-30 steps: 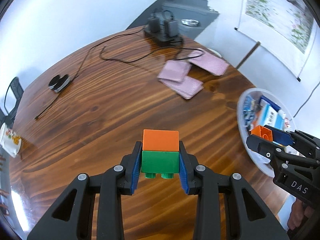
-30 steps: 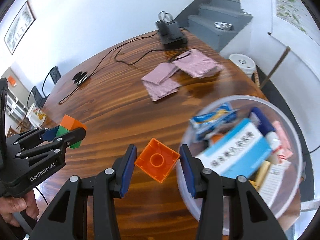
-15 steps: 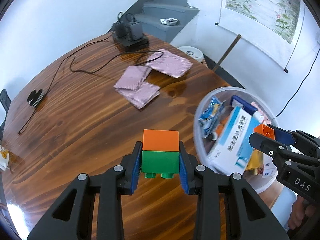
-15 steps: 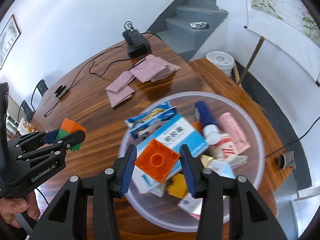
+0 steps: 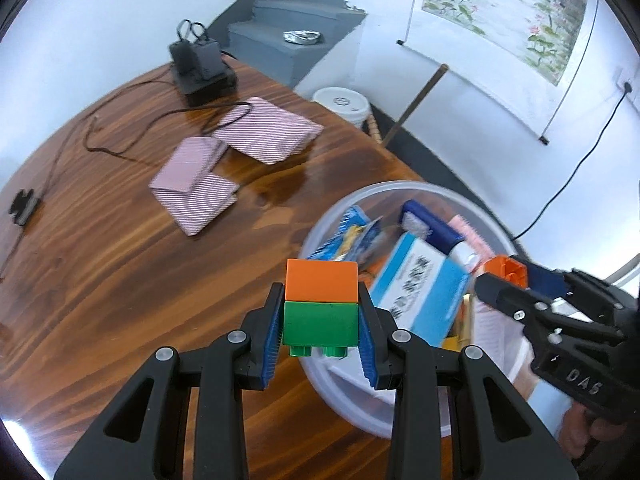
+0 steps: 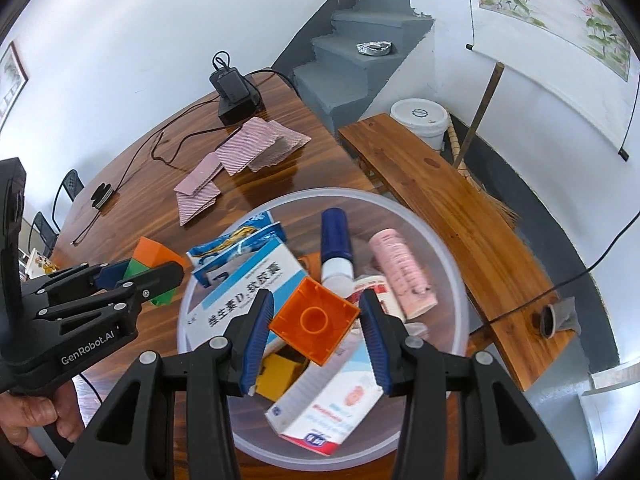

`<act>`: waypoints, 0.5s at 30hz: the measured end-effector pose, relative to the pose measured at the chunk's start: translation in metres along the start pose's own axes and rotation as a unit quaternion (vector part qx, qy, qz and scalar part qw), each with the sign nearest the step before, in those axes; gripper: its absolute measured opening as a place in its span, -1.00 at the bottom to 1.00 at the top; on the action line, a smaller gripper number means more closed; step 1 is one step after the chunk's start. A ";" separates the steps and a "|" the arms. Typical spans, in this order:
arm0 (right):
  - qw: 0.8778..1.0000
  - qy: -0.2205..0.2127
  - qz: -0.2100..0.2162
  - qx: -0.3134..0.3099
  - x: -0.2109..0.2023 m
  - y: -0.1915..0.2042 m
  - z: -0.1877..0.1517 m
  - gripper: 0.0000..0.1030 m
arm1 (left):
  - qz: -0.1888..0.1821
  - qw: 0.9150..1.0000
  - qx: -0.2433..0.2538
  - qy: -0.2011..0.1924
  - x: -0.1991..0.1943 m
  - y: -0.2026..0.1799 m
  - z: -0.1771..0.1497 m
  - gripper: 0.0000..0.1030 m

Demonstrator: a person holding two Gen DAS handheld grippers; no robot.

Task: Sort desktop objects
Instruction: 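Carry the orange brick into the bowl with the right gripper while the left carries the block, then release the orange brick and the green-orange block into the bowl with both grippers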

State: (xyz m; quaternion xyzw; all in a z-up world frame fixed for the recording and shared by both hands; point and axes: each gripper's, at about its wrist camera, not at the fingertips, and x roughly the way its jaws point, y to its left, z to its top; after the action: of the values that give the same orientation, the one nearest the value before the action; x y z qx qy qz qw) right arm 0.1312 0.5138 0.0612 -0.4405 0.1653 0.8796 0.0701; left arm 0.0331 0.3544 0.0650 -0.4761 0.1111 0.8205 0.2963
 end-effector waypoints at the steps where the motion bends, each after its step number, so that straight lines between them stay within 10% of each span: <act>1: 1.000 0.001 0.000 0.000 0.000 -0.002 0.001 -0.06 | -0.010 1.000 -0.002 0.000 0.002 -0.002 0.002 -0.31; 15: 0.999 0.032 0.025 -0.019 0.015 -0.010 -0.002 -0.06 | -0.048 0.999 -0.002 0.019 0.031 -0.020 0.019 -0.30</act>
State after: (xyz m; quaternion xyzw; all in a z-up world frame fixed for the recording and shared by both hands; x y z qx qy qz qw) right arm 0.1261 0.5222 0.0458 -0.4654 0.1615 0.8696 0.0342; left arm 0.0198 0.3907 0.0504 -0.4967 0.0918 0.7966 0.3322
